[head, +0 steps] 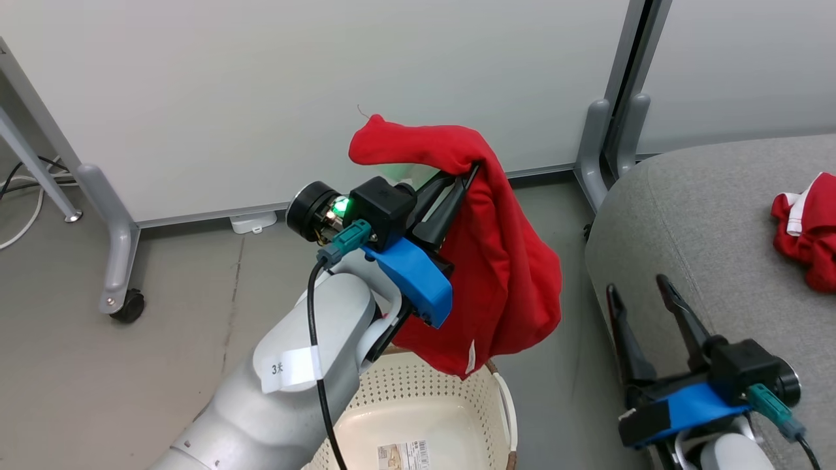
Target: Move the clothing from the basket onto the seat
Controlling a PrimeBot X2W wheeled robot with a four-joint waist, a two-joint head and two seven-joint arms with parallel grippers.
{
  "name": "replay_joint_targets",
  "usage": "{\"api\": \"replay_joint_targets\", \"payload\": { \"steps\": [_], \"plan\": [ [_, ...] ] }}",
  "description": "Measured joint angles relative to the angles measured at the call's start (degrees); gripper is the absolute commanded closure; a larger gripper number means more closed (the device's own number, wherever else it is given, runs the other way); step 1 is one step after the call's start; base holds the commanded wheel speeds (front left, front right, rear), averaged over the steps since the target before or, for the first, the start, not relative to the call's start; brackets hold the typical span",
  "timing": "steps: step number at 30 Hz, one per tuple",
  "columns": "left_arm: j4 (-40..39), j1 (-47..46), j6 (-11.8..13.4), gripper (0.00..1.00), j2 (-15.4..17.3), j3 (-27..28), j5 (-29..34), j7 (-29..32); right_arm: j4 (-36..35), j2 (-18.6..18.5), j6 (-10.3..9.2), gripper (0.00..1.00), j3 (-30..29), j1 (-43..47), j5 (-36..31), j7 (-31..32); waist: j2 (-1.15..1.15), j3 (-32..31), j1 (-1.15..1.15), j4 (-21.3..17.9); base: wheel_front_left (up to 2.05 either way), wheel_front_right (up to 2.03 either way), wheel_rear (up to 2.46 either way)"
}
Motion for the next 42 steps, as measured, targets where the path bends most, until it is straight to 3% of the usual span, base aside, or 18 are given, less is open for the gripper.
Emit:
{"api": "replay_joint_targets", "payload": {
  "steps": [15,33,34,35,36,42],
  "plan": [
    [-0.97,-1.80,0.00,1.00,-0.23,-0.09,0.76,0.00,5.16,-1.51,0.00,0.00,14.30,-14.23,-0.51,-0.01,0.00,3.32,0.01,1.26,0.00,0.00,0.00],
    [-3.61,-2.36,0.00,1.00,-0.51,-3.36,1.31,0.00,19.92,-0.12,0.00,0.00,18.59,-28.04,-2.78,0.00,0.00,6.54,0.01,3.96,0.00,0.00,0.00],
    [-3.72,-2.36,0.00,1.00,-0.49,-3.50,1.00,0.00,20.37,-0.01,0.00,0.55,18.70,-28.18,-2.63,-0.01,0.00,6.54,0.01,4.02,0.00,0.00,0.00],
    [-3.82,-2.37,0.00,1.00,-0.49,-3.64,0.98,0.00,20.76,0.05,0.00,0.86,18.91,-28.42,-2.38,-0.01,0.00,6.52,0.01,4.06,0.00,0.00,0.00],
    [-3.89,-2.37,0.00,1.00,-0.51,-3.78,0.89,0.00,21.17,0.13,0.00,1.00,19.07,-28.67,-2.14,-0.01,0.00,6.48,0.01,4.09,0.00,0.00,0.00],
    [-3.87,-2.37,0.00,1.00,-0.51,-4.14,0.47,0.00,21.58,0.37,0.00,1.00,19.50,-28.87,-1.63,-0.01,0.00,6.21,0.01,4.01,0.00,0.00,0.00]
  ]
}}
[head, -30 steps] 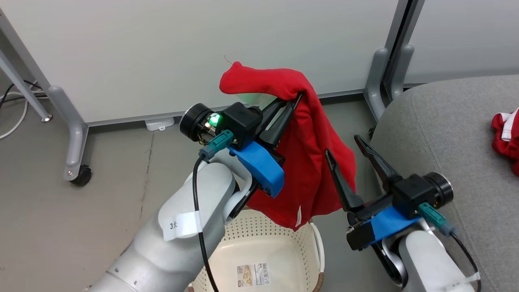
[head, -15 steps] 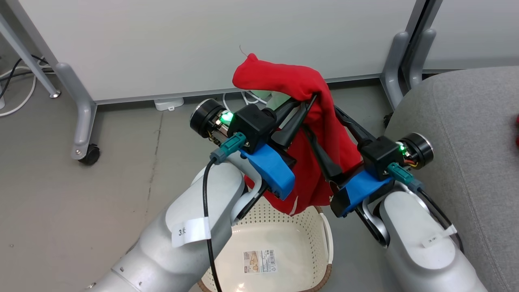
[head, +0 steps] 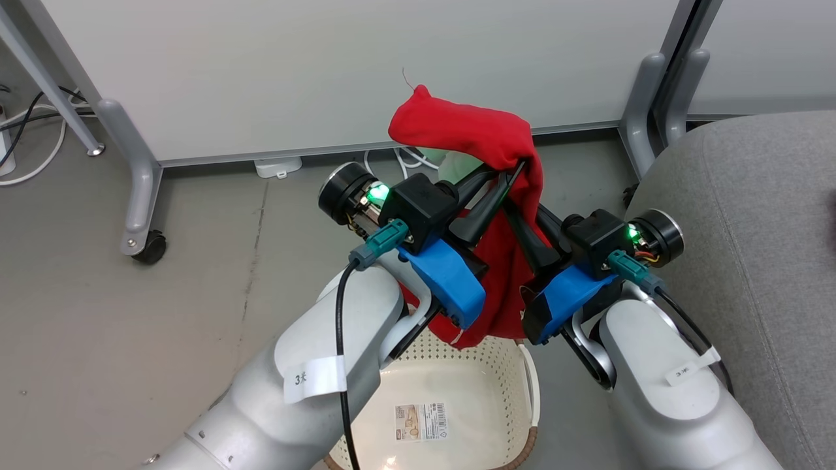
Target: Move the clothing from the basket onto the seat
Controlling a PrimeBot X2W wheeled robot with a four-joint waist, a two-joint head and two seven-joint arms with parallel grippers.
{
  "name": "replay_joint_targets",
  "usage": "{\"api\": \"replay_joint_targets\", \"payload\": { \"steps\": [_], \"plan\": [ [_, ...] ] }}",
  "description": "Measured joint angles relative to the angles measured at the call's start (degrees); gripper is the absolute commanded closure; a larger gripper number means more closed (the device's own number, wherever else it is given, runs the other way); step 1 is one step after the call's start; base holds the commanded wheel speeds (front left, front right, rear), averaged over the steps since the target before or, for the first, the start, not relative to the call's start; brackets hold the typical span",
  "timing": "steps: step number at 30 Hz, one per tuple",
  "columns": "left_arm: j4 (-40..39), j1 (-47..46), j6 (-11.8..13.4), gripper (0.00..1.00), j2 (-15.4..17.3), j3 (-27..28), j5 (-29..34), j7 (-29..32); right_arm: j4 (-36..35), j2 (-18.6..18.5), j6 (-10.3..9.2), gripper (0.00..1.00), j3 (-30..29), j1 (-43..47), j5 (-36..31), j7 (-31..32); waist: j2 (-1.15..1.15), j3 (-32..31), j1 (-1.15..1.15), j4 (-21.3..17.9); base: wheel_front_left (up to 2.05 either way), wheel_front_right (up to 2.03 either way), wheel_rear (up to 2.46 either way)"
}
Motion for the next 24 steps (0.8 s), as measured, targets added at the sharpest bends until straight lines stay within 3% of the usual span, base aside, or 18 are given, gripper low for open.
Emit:
{"api": "replay_joint_targets", "payload": {
  "steps": [12,13,24],
  "plan": [
    [0.35,-0.01,0.08,1.00,-0.03,-0.19,-0.57,-0.01,-0.22,0.14,0.00,1.00,-0.29,0.03,0.49,0.01,0.00,-0.40,-0.01,-0.21,0.00,0.00,0.00],
    [0.66,-0.02,0.41,0.00,-0.05,-0.35,-0.56,-0.05,-0.22,0.15,0.00,1.00,-0.37,0.05,0.66,0.01,0.00,-0.47,0.00,-0.18,0.00,0.00,0.00],
    [1.42,-0.04,0.86,0.00,-0.04,-1.14,-0.54,-0.08,-0.99,0.22,0.00,1.00,-1.89,0.14,1.14,0.01,0.00,0.37,-0.01,-0.24,0.00,0.00,0.00]
  ]
}}
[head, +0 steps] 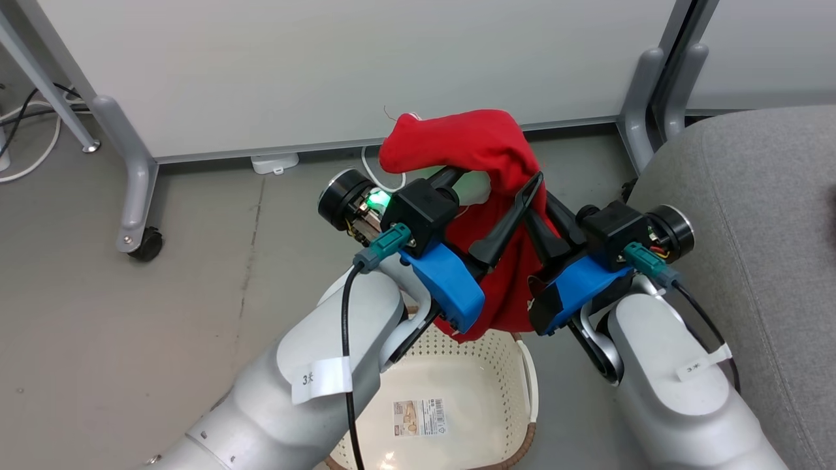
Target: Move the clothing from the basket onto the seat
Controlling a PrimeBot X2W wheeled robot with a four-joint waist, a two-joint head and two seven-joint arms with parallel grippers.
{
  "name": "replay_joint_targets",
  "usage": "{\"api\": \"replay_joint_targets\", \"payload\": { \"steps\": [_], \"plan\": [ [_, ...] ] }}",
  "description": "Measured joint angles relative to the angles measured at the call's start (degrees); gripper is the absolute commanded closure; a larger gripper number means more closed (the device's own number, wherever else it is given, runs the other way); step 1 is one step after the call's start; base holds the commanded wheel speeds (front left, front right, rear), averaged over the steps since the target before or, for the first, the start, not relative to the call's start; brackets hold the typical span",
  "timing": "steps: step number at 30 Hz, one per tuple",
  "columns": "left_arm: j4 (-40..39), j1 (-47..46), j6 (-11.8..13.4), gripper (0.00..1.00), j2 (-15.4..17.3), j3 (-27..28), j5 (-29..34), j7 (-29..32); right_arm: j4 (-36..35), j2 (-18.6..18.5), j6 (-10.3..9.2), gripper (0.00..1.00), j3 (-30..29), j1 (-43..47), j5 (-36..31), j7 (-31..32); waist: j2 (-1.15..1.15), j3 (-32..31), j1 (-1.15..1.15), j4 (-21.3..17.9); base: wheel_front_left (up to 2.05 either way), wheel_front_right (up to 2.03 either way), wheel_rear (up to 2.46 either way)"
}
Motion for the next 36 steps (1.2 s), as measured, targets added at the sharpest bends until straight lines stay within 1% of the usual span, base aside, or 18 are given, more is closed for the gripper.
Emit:
{"api": "replay_joint_targets", "payload": {
  "steps": [6,12,24,31,36],
  "plan": [
    [0.58,0.02,0.07,0.00,0.00,-0.54,0.23,0.00,-1.10,-0.18,0.00,1.00,-2.52,-0.13,0.11,0.01,0.00,1.57,0.00,-1.33,0.00,0.00,0.00],
    [1.35,0.13,0.03,0.00,0.05,-1.77,0.88,0.00,-2.97,-0.38,0.00,1.00,-5.05,-0.43,0.09,0.01,0.00,3.33,0.00,-4.12,0.00,0.00,0.00],
    [1.56,0.42,-0.05,0.00,0.81,-3.57,2.77,0.00,-7.22,-1.00,0.00,1.00,-12.38,-0.53,0.03,0.01,0.00,7.32,0.00,-12.30,0.00,0.00,0.00],
    [1.53,1.04,-0.29,0.00,2.05,-4.32,3.76,0.00,-10.01,-0.67,0.00,1.00,-17.12,0.74,0.05,0.03,0.00,9.22,0.00,-17.50,0.00,0.00,0.00],
    [1.44,1.59,-0.36,0.00,2.35,-5.06,4.17,0.00,-11.99,-0.60,0.00,1.00,-20.18,2.70,0.01,0.04,0.00,10.00,0.00,-20.84,0.00,0.00,0.00]
  ]
}}
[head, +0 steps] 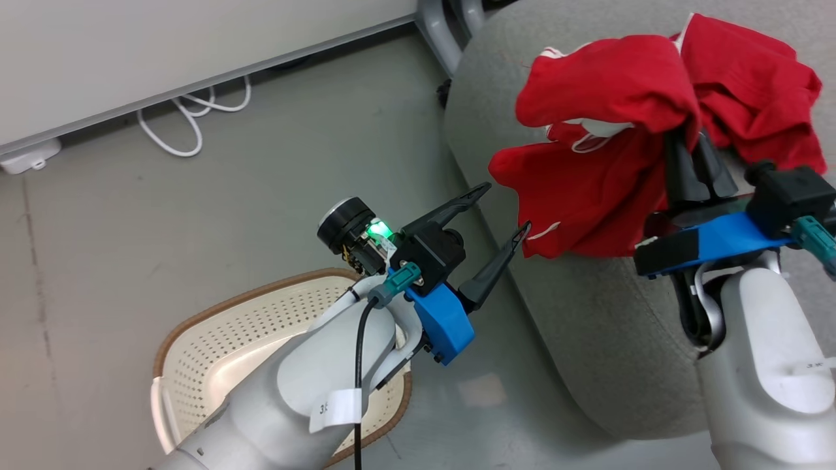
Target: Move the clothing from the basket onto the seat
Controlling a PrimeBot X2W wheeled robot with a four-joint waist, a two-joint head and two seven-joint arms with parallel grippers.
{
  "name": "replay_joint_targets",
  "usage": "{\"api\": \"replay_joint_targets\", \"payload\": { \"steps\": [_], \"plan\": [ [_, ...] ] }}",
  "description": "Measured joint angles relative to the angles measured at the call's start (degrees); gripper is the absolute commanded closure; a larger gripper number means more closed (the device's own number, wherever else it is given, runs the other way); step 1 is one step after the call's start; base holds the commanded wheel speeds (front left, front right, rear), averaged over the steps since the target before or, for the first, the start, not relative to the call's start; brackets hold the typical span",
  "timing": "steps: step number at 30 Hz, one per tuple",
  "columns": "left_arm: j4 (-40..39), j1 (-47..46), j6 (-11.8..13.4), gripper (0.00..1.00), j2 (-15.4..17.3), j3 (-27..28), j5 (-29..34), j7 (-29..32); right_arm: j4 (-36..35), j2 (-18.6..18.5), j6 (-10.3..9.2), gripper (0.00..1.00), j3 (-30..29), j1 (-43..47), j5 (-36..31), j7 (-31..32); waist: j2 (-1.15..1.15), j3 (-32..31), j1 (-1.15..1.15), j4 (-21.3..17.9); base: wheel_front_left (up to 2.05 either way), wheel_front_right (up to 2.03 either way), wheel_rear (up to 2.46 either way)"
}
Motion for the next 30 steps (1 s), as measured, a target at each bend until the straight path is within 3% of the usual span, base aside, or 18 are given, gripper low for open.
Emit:
{"api": "replay_joint_targets", "payload": {
  "steps": [15,30],
  "plan": [
    [-1.10,2.15,-0.18,0.00,0.30,-1.41,1.04,0.00,-5.13,-0.60,0.00,1.00,-8.37,7.56,-0.27,0.00,0.00,0.37,0.00,-5.09,0.00,0.00,0.00],
    [-1.57,2.04,-0.20,0.00,0.02,-1.19,1.62,0.00,-7.34,-0.49,0.00,1.00,-8.00,8.89,-0.48,0.00,0.00,1.02,0.00,-4.95,0.00,0.00,0.00]
  ]
}}
